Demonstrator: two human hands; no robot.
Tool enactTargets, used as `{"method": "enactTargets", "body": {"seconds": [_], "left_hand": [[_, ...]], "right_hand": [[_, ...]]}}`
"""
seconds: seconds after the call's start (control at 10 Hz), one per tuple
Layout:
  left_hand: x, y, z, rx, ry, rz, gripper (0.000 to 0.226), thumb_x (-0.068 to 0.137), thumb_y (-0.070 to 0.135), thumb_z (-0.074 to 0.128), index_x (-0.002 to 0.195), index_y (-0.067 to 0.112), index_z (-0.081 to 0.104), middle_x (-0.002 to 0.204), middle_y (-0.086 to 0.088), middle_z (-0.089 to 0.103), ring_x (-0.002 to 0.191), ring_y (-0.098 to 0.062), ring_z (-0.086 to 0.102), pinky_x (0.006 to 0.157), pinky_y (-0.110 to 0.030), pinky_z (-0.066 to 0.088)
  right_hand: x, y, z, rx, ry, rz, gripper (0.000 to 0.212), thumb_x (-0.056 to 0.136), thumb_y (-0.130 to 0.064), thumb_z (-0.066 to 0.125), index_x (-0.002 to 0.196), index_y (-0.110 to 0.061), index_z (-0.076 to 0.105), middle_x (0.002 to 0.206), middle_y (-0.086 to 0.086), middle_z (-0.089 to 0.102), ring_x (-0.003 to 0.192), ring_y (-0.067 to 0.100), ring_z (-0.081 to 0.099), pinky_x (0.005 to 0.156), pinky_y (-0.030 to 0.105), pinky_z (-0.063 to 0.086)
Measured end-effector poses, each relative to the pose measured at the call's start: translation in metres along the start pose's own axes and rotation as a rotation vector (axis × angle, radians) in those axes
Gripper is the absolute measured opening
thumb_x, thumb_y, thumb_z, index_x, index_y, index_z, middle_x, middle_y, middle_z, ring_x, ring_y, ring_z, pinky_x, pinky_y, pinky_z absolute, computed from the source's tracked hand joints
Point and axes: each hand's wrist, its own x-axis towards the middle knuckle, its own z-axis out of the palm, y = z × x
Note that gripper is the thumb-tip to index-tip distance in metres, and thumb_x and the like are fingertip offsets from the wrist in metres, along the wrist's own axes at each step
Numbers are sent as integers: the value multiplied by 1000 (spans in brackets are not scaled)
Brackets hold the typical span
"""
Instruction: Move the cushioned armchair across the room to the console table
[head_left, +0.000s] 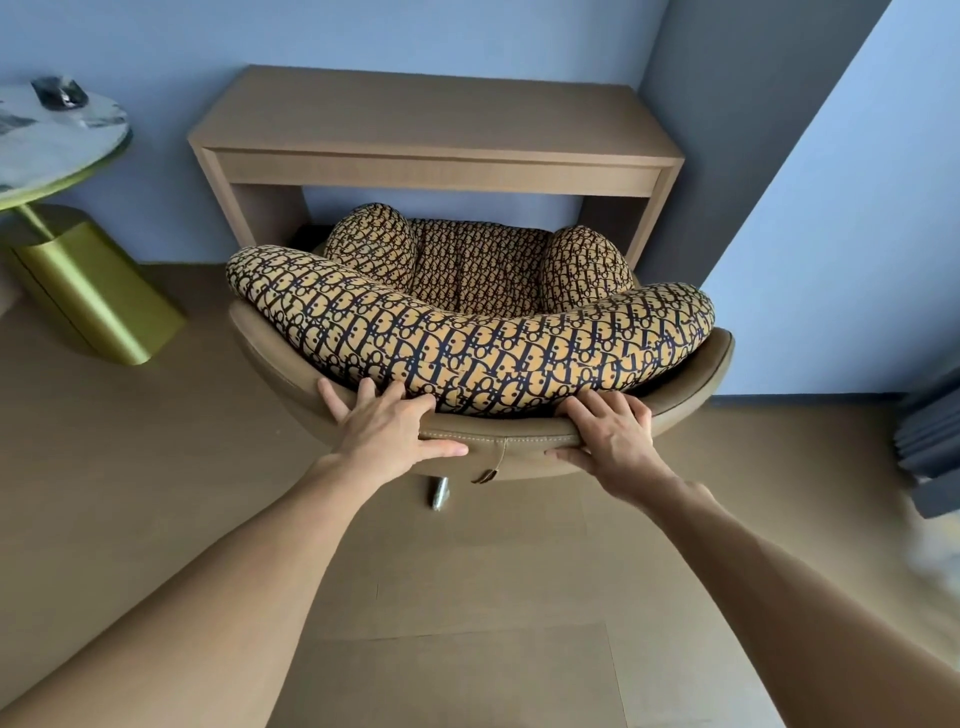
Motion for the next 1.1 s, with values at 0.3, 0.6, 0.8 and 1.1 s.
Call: {"method": "enactTargets", "body": {"seconds": [0.3, 0.6, 0.8, 1.1], "left_hand": [[55, 7, -10, 6, -5, -26, 102, 47, 101, 19, 121, 43, 58, 130, 0, 52, 128, -33, 34, 107, -78, -3], [57, 30, -6, 11, -23, -68, 102, 50, 102, 20, 126, 44, 57, 127, 4, 54, 126, -32, 35, 107, -77, -4], [44, 54, -4, 0, -27, -87, 91, 63, 99, 32, 133, 44, 53, 134, 6, 53, 132, -29, 35, 109, -75, -6], [20, 71, -9, -28, -32, -106, 88, 77, 83, 49, 148, 35, 32, 153, 3, 35, 146, -26, 18, 113, -71, 1]], "right_hand": [[53, 33, 5, 9, -13, -8, 73, 80, -85, 26, 111, -26, 54, 103, -2, 55, 103, 27, 48, 95, 52, 34], [54, 57, 1, 8, -68, -29, 68, 80, -82, 32, 115, -27, 53, 106, -4, 54, 106, 26, 46, 100, 48, 27], [46, 69, -5, -63, -131, -19, 63, 84, -76, 39, 116, -23, 53, 105, 0, 58, 102, 29, 50, 103, 48, 27], [40, 59, -25, -138, -242, 35, 70, 88, -69, 50, 139, -23, 40, 130, 2, 55, 129, 29, 43, 119, 51, 16]]}}
